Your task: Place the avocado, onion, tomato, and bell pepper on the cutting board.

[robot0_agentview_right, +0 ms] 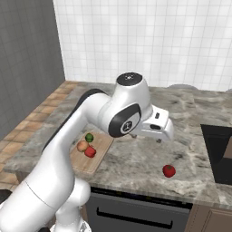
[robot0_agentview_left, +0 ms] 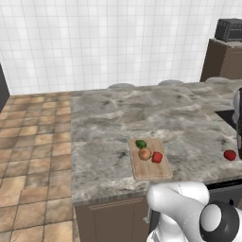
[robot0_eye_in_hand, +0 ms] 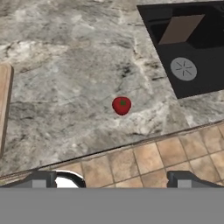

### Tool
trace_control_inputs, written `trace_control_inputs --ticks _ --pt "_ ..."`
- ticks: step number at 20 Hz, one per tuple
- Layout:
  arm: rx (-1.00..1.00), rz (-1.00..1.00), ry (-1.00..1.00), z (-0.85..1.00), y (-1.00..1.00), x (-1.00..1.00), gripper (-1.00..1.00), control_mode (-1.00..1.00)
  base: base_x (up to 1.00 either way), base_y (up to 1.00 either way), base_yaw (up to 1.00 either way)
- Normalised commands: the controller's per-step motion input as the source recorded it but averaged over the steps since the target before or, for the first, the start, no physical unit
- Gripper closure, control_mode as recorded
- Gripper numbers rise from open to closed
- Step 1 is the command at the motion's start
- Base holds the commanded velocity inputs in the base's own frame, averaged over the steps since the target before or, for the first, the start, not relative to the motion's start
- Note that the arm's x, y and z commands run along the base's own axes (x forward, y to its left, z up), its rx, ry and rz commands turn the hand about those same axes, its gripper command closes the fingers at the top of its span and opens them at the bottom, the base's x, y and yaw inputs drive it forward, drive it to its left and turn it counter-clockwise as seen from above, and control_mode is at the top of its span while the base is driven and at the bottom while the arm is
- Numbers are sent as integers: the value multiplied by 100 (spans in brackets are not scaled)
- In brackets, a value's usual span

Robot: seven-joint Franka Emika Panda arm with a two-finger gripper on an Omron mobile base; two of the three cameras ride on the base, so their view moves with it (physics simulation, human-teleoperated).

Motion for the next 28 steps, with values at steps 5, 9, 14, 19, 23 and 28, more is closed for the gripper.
trace_control_inputs --ticks 5,9,14,19,23,28 --pt "0 0 0 -21 -1 12 -100 -100 0 0 0" --pt "0 0 0 -30 -4 8 -100 -100 0 0 0" --pt "2 0 0 -30 -19 8 -100 -100 0 0 0" --pt "2 0 0 -29 -21 7 -100 -100 0 0 0" --pt "1 0 0 -22 -17 6 -100 -100 0 0 0" --pt "2 0 0 -21 -13 6 -100 -100 0 0 0"
